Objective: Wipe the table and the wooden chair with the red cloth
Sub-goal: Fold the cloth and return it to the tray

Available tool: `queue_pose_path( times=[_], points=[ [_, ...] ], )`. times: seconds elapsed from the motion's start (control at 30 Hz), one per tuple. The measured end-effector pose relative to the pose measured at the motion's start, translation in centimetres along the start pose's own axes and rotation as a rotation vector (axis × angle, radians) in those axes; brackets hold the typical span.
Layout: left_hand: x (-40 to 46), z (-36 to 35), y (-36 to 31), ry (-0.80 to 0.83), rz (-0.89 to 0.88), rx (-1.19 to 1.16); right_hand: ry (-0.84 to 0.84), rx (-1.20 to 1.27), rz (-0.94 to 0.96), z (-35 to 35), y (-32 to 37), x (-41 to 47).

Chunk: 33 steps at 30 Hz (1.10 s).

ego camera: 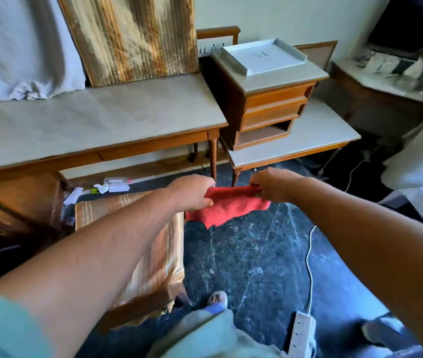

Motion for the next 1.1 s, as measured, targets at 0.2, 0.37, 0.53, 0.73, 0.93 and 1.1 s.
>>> queue_pose_path(
  times=[0.2,0.37,0.53,0.73,0.93,1.1],
  points=[
    [9.0,0.5,-0.8,0.033,0.04,-0.021,-0.014,0.026,-0.038,-0.7,-6.9,4.7],
    [20.1,2.8,-2.0,0.015,0.043,0.036,-0.061,0.08,-0.098,1.8,-16.1,12.0],
    [32.3,6.4,-1.1,-0.076,0.117,0.049,-0.129,0.185,-0.147,4.8,-25.6,20.6],
    [45.4,10.8,-0.1,-0.203,0.16,0.116,-0.192,0.215,-0.102,9.2,-35.6,29.9],
    [60.1,18.7,1.8,-0.518,0.23,0.242,-0.593,0.159,-0.096,19.1,-45.7,42.6],
    [68.7,16.4,3.9,-0.282,0.294,0.198,-0.276,-0.14,0.095,18.9,-51.6,51.6]
  ],
)
Point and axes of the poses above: each hand's wrist, its own x-axis towards the middle knuckle, its own z-axis out of the back of the hand, y = z × x, the point moved 2 cm from there along x, towards the middle knuckle, and after that the axes turned 3 degrees about -y, right-handed, at the moved point
